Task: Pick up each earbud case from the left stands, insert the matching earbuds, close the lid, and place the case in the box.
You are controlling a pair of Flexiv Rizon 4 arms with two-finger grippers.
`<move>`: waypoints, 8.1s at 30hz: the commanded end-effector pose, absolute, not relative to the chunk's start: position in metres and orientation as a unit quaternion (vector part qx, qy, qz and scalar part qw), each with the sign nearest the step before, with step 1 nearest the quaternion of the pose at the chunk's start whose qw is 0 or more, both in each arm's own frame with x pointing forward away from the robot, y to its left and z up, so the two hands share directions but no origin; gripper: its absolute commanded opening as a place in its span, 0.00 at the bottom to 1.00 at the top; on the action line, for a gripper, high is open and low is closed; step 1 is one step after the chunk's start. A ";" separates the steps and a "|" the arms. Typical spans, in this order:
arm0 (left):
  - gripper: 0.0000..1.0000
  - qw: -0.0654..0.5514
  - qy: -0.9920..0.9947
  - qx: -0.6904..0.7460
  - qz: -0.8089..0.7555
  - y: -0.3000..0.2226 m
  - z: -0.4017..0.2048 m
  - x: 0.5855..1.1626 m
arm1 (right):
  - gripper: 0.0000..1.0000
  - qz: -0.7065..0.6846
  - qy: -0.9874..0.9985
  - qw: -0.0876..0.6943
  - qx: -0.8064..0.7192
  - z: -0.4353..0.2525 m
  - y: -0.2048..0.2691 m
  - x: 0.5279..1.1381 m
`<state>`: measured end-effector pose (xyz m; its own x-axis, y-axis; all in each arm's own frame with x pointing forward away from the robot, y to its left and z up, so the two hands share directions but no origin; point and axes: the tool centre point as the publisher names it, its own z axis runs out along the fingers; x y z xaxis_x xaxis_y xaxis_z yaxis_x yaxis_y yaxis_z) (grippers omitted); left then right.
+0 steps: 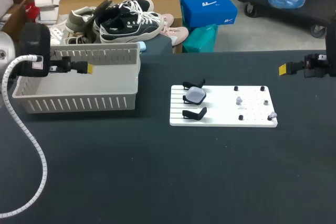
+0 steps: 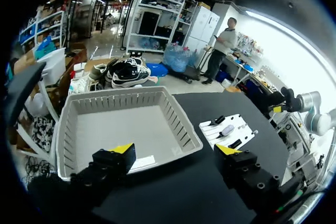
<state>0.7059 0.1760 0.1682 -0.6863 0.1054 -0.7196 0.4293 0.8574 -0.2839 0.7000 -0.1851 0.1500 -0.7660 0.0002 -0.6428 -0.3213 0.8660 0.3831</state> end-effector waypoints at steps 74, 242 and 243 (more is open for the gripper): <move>1.00 0.403 0.611 0.590 -0.341 0.019 0.124 0.747 | 1.00 0.243 0.908 0.330 -0.088 0.150 -0.185 0.700; 0.00 0.336 0.618 0.605 -0.373 -0.100 0.012 0.755 | 1.00 0.243 0.908 0.330 -0.088 0.150 -0.185 0.700; 0.00 0.337 0.618 0.605 -0.373 -0.100 0.012 0.755 | 1.00 0.243 0.908 0.330 -0.088 0.150 -0.185 0.700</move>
<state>0.7534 -0.1000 0.0130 -0.0432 0.4967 -0.8669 0.9985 -0.0064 -0.0535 0.7000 -0.1851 0.1500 -0.7660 0.0001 -0.6428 -0.3213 0.8660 0.3831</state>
